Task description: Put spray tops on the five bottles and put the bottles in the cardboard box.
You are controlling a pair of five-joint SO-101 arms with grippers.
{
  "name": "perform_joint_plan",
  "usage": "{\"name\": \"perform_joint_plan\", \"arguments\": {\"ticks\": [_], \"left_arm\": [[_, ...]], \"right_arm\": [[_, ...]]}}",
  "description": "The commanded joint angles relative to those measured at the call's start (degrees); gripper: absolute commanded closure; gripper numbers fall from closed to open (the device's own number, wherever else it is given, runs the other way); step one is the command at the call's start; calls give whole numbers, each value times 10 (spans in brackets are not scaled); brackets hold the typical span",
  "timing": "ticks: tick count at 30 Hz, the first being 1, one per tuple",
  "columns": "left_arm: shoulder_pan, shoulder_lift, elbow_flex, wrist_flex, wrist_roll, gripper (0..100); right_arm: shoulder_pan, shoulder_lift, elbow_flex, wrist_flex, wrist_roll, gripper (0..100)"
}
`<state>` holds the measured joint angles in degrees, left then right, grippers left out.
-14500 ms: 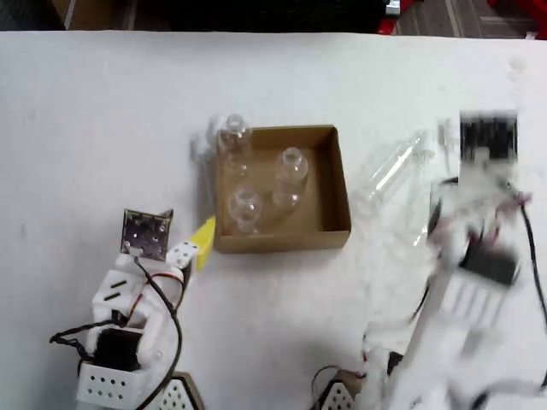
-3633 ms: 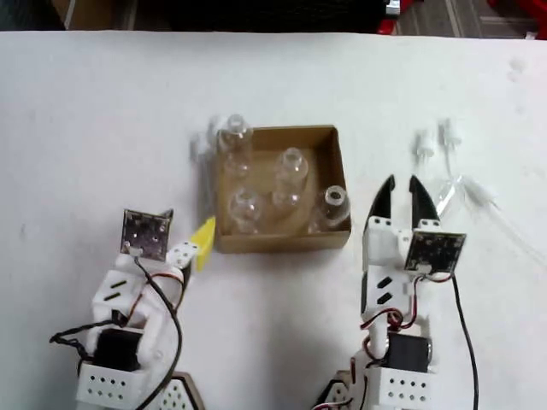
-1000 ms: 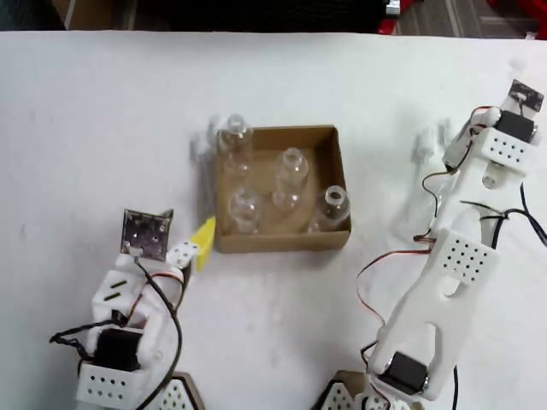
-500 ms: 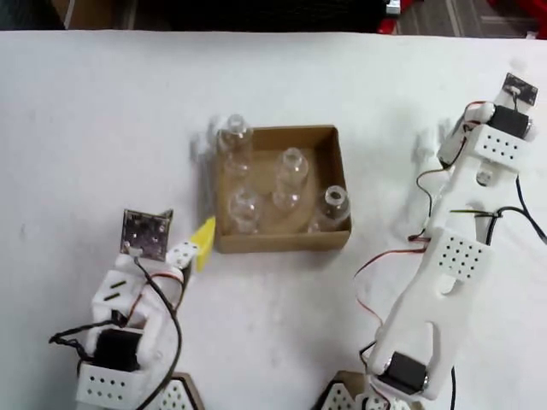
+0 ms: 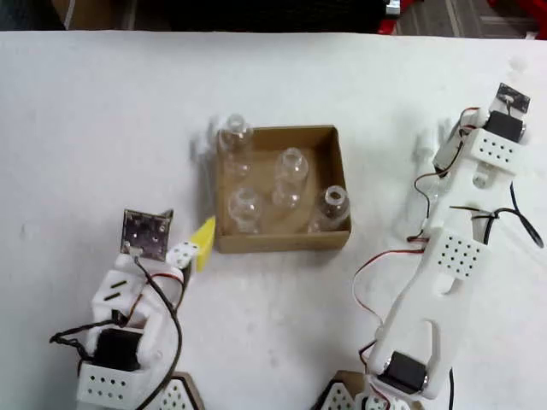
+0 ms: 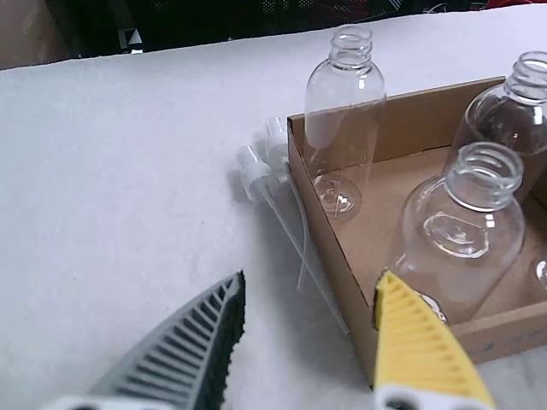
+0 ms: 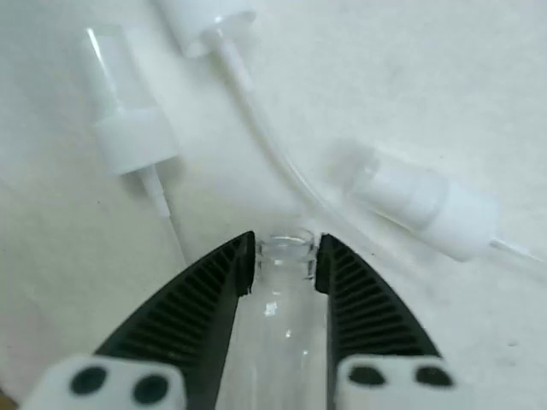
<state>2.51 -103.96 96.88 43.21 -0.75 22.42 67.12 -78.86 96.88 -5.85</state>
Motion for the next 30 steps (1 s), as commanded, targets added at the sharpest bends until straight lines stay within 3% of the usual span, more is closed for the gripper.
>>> {"name": "perform_joint_plan", "arguments": {"ticks": [1,12,23,30], "left_arm": [[9,-4,1,2,-6,771],[10,-4,1,1,-6,771],[10,-4,1,1,-6,771],[10,-4,1,1,-6,771]], "right_arm": [[-5,-22,-16,10,-4,961],[-10,-136,-16,16,-3,982],[-132,-343,-16,17,-3,982],[-143,-458,17,23,-3,984]]}}
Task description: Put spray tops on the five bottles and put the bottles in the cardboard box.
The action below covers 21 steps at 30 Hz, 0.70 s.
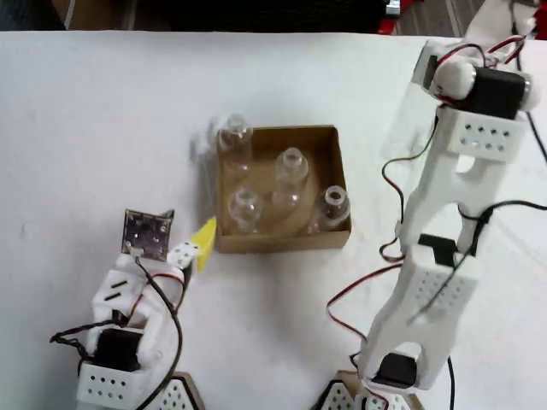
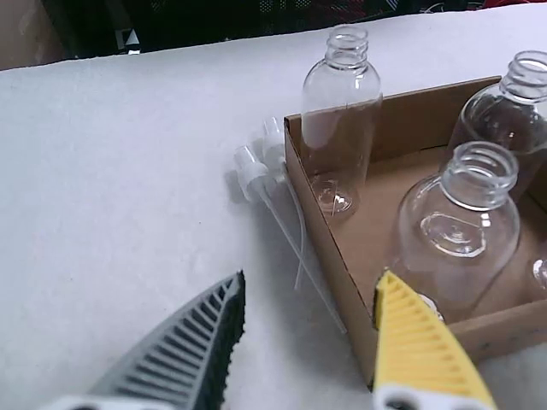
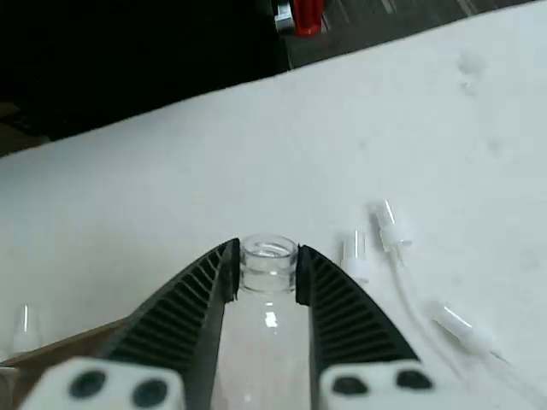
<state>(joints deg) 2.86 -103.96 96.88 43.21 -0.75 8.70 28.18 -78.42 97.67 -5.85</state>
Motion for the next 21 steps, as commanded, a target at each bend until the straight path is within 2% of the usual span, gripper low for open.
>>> {"name": "perform_joint_plan", "arguments": {"ticks": [1,12,17,21], "left_arm": [[7,-4,1,1,-6,771],[7,-4,1,1,-6,771],[7,-4,1,2,-6,771],[7,-4,1,2,-6,771]], "right_arm": [[-6,-90,33,15,-3,984],[-41,-383,408,-10,5,983],[-48,-484,556,-110,81,983],[-45,-553,702,-245,76,983]]}}
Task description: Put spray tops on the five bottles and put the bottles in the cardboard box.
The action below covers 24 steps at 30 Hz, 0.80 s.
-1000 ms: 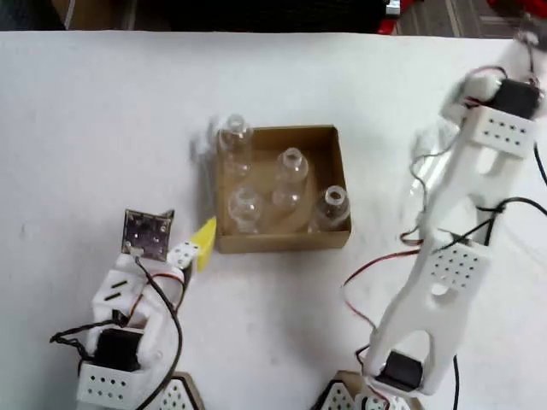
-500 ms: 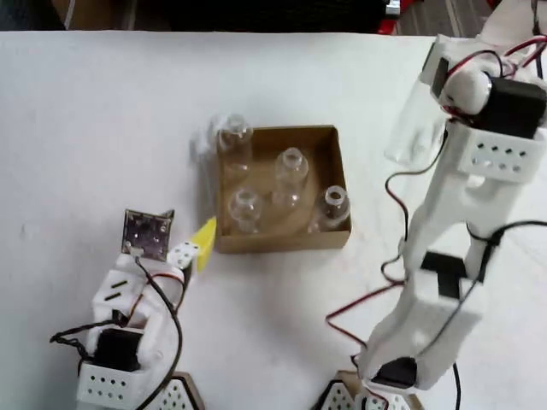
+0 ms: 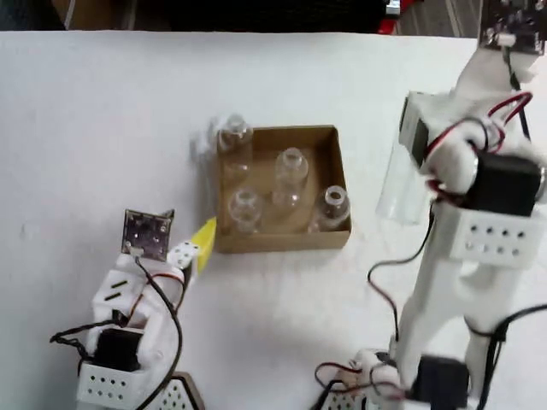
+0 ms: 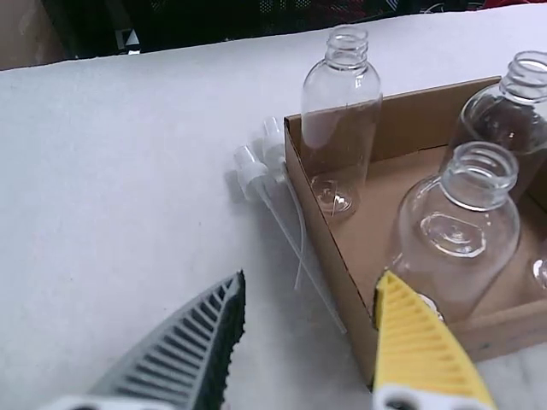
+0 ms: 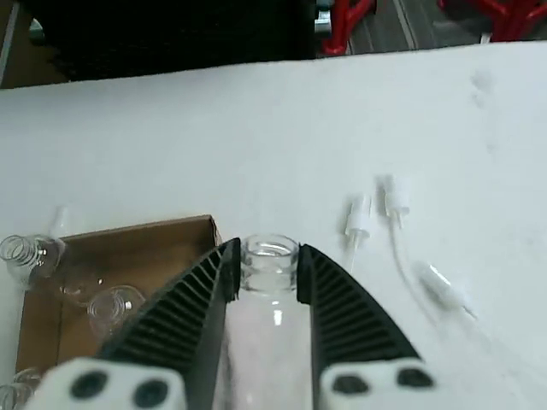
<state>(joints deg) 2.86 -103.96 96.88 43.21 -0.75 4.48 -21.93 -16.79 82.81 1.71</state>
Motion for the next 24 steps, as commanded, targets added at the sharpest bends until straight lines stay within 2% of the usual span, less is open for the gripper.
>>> {"name": "perform_joint_plan", "arguments": {"ticks": [1,5,9,15,21,24], "left_arm": [[7,-4,1,2,-6,771],[7,-4,1,2,-6,771],[7,-4,1,2,-6,771],[7,-4,1,2,-6,771],[19,-4,1,2,-10,771],[27,-4,1,2,-34,771]], "right_arm": [[-5,-65,123,-134,-18,983],[-5,-94,240,-289,-113,983],[-18,-80,336,-471,-156,983],[-78,-32,463,-762,-87,983],[-122,46,512,-924,-37,983],[-128,95,520,-987,-27,983]]}}
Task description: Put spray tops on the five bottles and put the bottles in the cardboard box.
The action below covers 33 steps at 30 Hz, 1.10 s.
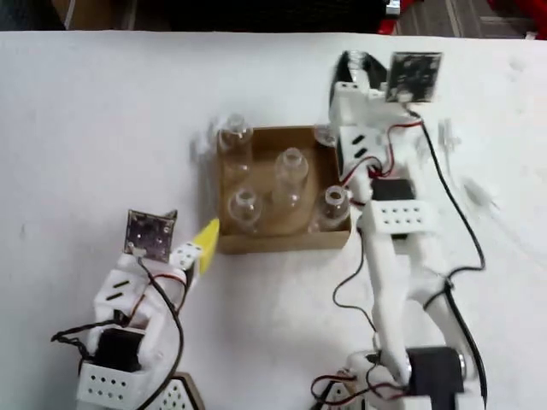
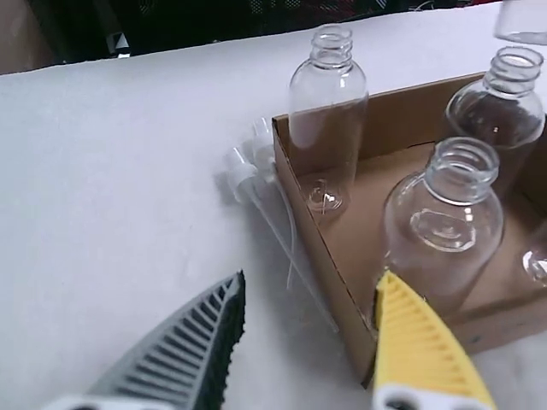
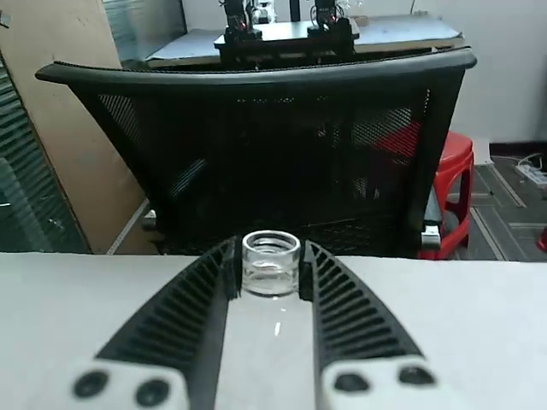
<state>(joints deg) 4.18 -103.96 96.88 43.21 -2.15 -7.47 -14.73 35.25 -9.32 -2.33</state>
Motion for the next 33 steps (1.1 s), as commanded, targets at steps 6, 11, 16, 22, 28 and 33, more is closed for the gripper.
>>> {"name": "perform_joint_plan", "arguments": {"ticks": [6,11,16,22,28,33], "left_arm": [[13,-4,1,2,-20,771],[12,-5,1,2,-20,771],[12,-5,1,2,-20,771],[12,-5,1,2,-20,771],[12,-5,1,2,-20,771],[12,-5,1,2,-22,771]], "right_arm": [[-9,89,50,-196,18,983],[-15,95,112,-284,19,983],[-36,112,113,-286,35,983],[-44,138,101,-287,112,983],[-32,196,57,-287,112,983],[-30,235,75,-378,111,983]]}}
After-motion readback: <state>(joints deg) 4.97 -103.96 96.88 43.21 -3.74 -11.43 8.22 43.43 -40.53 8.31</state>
